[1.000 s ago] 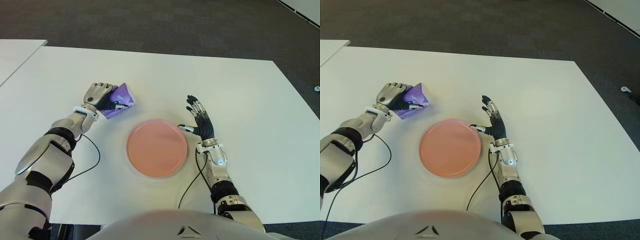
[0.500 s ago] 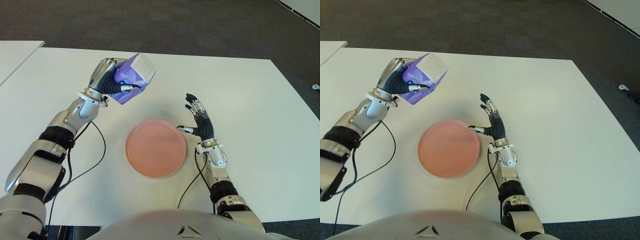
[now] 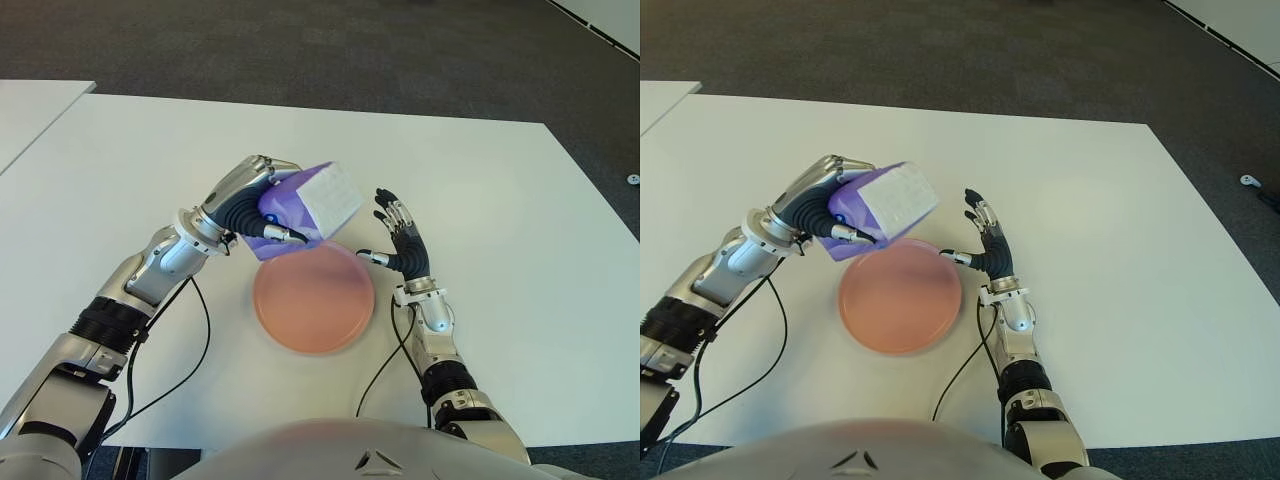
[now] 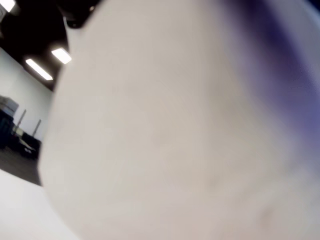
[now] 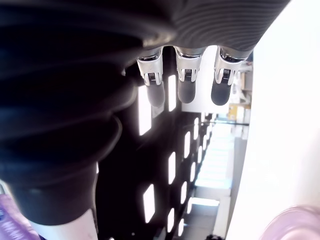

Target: Put the tissue paper into the plate.

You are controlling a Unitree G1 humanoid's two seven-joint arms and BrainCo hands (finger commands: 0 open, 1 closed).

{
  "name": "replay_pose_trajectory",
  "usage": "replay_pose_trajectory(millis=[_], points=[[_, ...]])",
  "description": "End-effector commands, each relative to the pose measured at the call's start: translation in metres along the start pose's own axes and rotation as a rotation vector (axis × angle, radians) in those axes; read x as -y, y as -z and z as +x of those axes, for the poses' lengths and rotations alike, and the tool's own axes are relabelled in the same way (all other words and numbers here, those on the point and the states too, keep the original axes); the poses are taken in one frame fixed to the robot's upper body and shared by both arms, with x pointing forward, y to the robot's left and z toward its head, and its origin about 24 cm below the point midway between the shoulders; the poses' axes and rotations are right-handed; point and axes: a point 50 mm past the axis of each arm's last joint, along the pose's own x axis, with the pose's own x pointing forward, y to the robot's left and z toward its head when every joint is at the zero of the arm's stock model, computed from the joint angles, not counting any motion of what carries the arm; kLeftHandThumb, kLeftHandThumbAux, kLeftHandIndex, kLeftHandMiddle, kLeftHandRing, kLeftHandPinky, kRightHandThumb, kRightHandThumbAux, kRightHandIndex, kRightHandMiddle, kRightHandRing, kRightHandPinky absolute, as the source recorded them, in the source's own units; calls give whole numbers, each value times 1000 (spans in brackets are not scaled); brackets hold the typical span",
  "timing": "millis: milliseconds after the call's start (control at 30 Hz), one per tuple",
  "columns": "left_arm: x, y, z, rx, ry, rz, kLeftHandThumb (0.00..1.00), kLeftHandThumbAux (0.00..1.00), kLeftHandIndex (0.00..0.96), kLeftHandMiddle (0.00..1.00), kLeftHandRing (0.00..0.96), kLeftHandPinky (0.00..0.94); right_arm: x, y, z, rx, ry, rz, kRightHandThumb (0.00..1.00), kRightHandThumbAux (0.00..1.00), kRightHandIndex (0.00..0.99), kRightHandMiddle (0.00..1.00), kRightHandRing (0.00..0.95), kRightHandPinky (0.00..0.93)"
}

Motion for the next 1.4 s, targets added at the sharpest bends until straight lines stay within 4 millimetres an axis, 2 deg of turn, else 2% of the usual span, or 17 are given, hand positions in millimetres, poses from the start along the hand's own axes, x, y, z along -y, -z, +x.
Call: replay_pose_trajectory(millis=[33,267,633,1167,1233,1333,1400], points=[[7,-12,0,29,110,-55,851,665,410,541,831,825,-6,56,-80,-391,124,115,0,877,0,0,0,0],[17,-17,-1,48,208,-52,851,665,409,539,830,819,-11,58,-76,-427,175,131,0,871,0,0,0,0],[26,-22,-7,17,400,74,849,668,402,531,813,785,-14,63,-75,-515,257,112,89,768,0,0,0,0],[46,-12,-11,13,458,241,850,670,396,536,816,794,-17,62,-74,-566,320,101,96,717,0,0,0,0],[53,-5,-11,8,469,268,850,670,395,536,817,795,-17,62,-73,-567,322,102,96,715,0,0,0,0],[79,14,-17,-20,499,339,850,671,394,535,819,797,-17,61,-73,-577,330,106,97,716,0,0,0,0],[89,20,-22,-27,520,395,850,670,394,535,820,806,-17,62,-73,-588,343,110,89,725,0,0,0,0]])
